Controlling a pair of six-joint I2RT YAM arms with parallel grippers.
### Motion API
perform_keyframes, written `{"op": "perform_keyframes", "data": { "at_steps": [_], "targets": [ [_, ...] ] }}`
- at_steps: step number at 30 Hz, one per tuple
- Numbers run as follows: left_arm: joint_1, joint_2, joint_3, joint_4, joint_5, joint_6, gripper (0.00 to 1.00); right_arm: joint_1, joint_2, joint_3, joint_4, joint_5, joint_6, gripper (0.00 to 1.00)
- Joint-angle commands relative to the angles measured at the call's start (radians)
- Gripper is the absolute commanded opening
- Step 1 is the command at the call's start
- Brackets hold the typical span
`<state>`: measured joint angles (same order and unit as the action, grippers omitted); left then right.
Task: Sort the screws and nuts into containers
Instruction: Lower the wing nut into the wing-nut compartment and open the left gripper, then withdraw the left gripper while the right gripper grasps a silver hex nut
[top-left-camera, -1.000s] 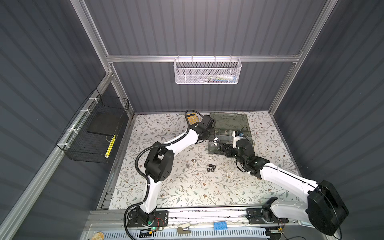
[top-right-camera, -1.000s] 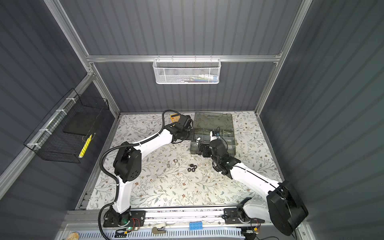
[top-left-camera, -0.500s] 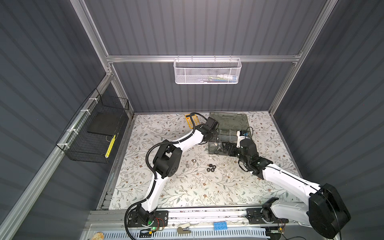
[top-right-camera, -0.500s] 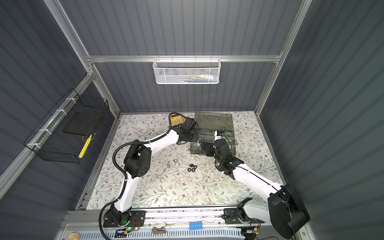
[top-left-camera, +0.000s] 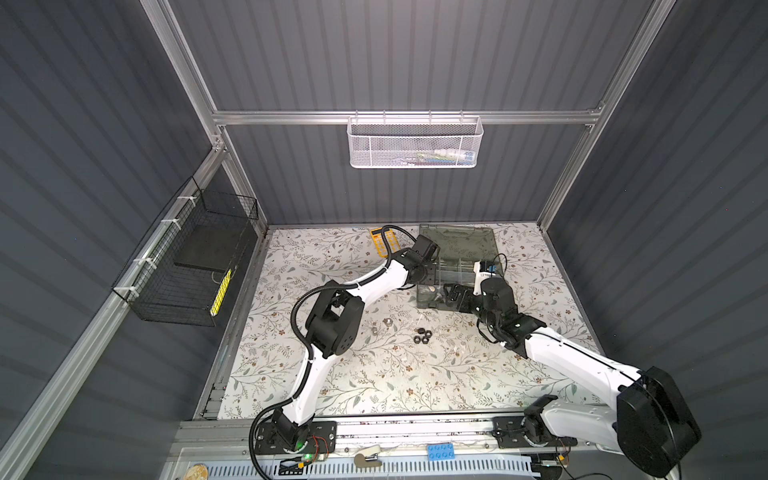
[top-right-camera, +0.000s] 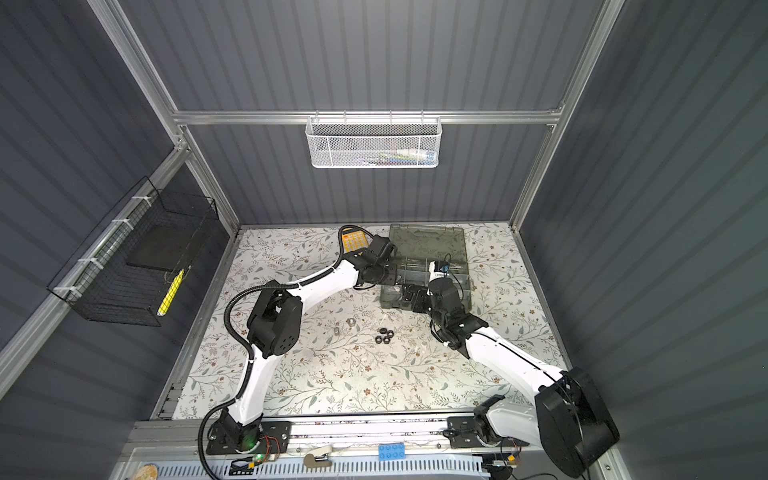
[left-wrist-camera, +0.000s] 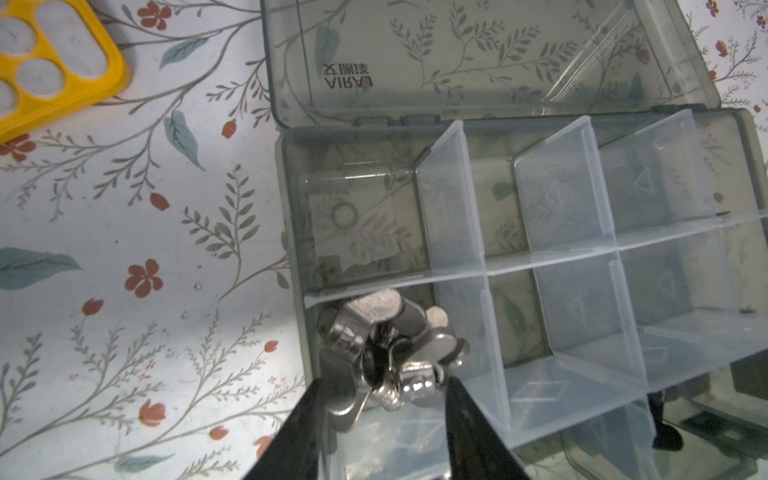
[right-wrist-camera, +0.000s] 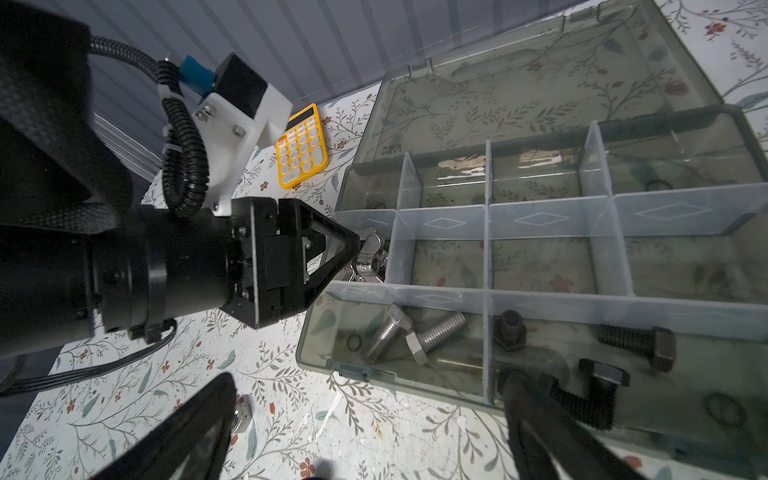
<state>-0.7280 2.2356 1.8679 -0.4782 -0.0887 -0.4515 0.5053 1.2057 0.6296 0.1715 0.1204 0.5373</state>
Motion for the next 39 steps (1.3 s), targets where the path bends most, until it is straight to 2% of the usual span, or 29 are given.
{"op": "perform_keyframes", "data": {
  "at_steps": [1,7,10,13,16,19,25,33,39],
  "targets": [
    [0.008,-0.121,-0.052,-0.019,-0.042,0.011,0.57,-0.005,0.016,0.006,-0.004,0.000,-0.017,0.99],
    [0.033,-0.297,-0.237,0.014,-0.053,-0.002,0.80,-0.003,0.061,0.115,-0.179,0.012,-0.047,0.99],
    [0.050,-0.410,-0.369,0.047,-0.053,-0.014,0.99,0.000,0.119,0.191,-0.266,-0.043,-0.073,0.99],
    [0.105,-0.528,-0.542,0.102,0.017,-0.051,1.00,0.039,0.168,0.239,-0.302,-0.082,-0.099,0.95],
    [0.192,-0.634,-0.704,0.177,0.132,-0.104,1.00,0.128,0.237,0.295,-0.343,-0.062,-0.172,0.93],
    [0.236,-0.725,-0.831,0.214,0.170,-0.120,1.00,0.209,0.327,0.364,-0.391,-0.049,-0.226,0.91],
    [0.312,-0.867,-1.034,0.268,0.260,-0.178,1.00,0.314,0.513,0.506,-0.463,-0.049,-0.246,0.85],
    [0.393,-1.004,-1.218,0.315,0.329,-0.218,1.00,0.361,0.731,0.694,-0.554,-0.063,-0.241,0.76],
    [0.404,-1.048,-1.302,0.356,0.376,-0.248,1.00,0.368,0.814,0.752,-0.555,-0.097,-0.238,0.69]
  ]
}}
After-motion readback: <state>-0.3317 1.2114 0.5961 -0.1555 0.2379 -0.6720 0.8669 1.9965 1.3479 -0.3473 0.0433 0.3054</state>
